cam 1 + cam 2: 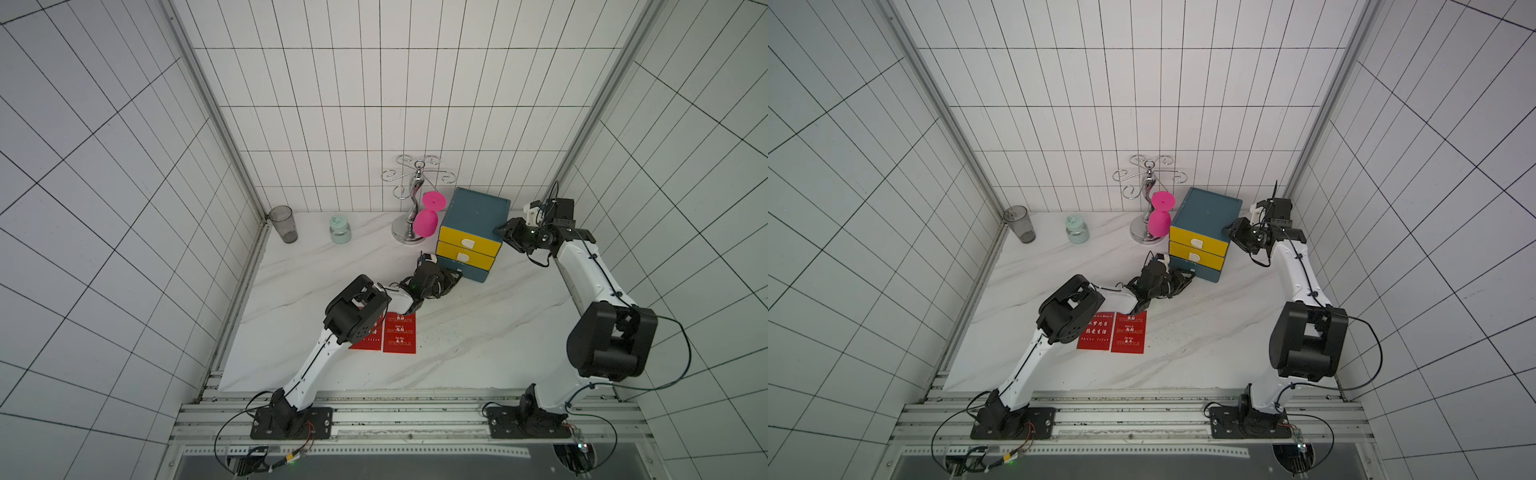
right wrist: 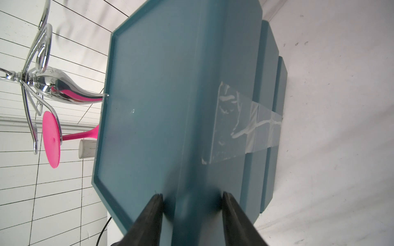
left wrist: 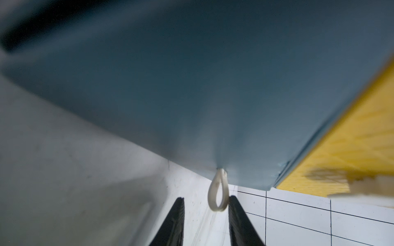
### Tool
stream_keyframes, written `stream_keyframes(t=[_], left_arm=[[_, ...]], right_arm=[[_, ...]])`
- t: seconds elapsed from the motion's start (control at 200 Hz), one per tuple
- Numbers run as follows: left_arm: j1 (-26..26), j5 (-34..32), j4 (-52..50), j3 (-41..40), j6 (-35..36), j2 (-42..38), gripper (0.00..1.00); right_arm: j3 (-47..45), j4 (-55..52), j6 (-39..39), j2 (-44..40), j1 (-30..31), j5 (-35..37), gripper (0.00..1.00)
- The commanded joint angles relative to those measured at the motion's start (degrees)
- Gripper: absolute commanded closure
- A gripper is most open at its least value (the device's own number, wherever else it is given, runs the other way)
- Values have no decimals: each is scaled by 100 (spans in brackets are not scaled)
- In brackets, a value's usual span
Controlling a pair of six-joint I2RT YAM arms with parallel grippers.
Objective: Take the postcards out of the drawer
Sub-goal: Open the drawer in the storage box.
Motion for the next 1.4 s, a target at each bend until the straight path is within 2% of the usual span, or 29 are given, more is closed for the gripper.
stream_keyframes(t=[0.0, 0.28, 0.545, 0.66, 1.044, 1.394], left_arm=[[-32, -180, -68, 216, 27, 93, 68], [-49, -300, -40, 297, -8, 117, 70], [-50, -242, 245, 359, -181, 235, 78], [-50, -163, 268, 334, -145, 197, 85], [-247, -502, 218, -436, -44, -379, 100], [-252, -566, 255, -993, -85, -813, 100]], right_arm=[[-185, -241, -42, -65, 0, -33, 54], [-238, -240, -24, -48, -2, -38, 54], [-231, -257, -23, -63, 2, -10, 55], [-231, -262, -24, -85, 4, 23, 55], [-258, -250, -41, -5, 4, 29, 55], [-284, -249, -55, -30, 0, 40, 56]])
